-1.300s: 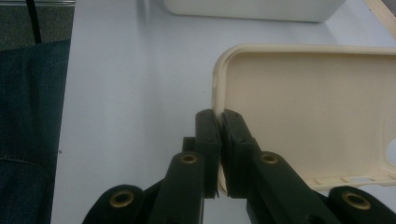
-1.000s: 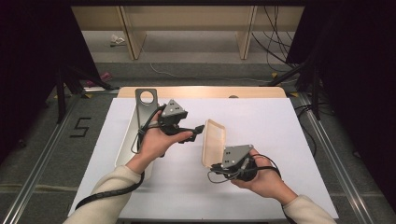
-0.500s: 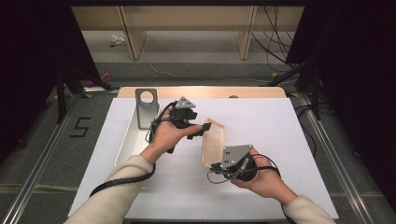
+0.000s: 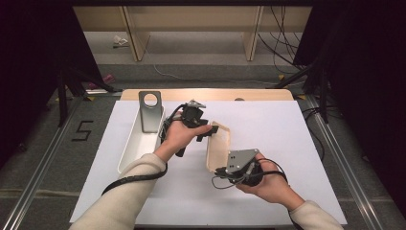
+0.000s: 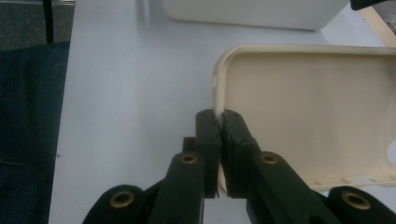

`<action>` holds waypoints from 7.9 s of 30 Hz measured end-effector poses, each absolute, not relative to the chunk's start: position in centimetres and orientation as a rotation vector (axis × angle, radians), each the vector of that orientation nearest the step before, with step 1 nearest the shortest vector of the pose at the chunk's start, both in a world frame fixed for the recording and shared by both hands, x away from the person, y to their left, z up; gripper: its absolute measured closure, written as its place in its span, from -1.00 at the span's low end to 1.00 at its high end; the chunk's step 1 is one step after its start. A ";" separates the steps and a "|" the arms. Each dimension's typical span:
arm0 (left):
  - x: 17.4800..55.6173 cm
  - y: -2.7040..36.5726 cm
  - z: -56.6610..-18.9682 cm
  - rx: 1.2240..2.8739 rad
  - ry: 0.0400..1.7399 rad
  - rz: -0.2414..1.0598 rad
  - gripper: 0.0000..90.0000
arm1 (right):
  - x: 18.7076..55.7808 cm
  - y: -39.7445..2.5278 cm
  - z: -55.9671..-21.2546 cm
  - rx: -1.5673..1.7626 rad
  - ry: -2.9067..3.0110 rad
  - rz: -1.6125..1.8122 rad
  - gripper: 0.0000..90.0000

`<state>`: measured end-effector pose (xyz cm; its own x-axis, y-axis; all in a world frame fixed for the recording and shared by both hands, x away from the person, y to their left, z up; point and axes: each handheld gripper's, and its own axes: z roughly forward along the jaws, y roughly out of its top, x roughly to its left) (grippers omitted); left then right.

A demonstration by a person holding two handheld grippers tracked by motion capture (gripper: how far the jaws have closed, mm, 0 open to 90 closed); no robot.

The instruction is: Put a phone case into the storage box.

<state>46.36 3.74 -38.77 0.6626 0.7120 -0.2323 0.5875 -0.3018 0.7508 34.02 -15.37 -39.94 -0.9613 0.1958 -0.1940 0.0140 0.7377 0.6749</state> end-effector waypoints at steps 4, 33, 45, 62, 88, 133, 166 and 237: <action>46.6 3.5 -38.8 1.995 1.040 0.143 0.21 | 34.0 -15.3 -39.9 0.163 2.686 1.042 0.93; 44.6 2.5 -36.3 1.841 0.982 0.154 0.80 | 34.4 -14.9 -41.0 0.182 2.701 0.980 0.86; 43.3 4.3 -36.0 1.827 0.853 0.376 0.80 | 35.5 -16.1 -41.1 0.433 2.560 1.120 -0.19; 41.7 9.2 -35.8 1.706 0.793 0.462 0.80 | 36.8 -18.1 -41.3 0.619 2.476 1.273 -0.62; 39.7 13.9 -35.6 1.605 0.806 0.510 0.80 | 37.0 -21.4 -41.2 0.803 2.371 1.383 -0.64; 41.0 19.0 -32.6 1.522 0.818 0.594 0.80 | 36.4 -23.9 -41.2 0.883 2.330 1.393 -0.64; 43.6 22.9 -31.9 1.504 0.852 0.638 0.80 | 36.5 -24.0 -41.4 0.895 2.331 1.395 -0.64; 48.8 25.2 -35.7 1.522 0.966 0.664 0.80 | 36.6 -24.0 -41.5 0.897 2.329 1.401 -0.64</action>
<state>48.79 25.19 -35.69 0.5001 0.8596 -0.1047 0.2108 -0.0036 0.9775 36.57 -23.96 -41.50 -0.7685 0.6352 0.0764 0.3650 0.3373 0.8678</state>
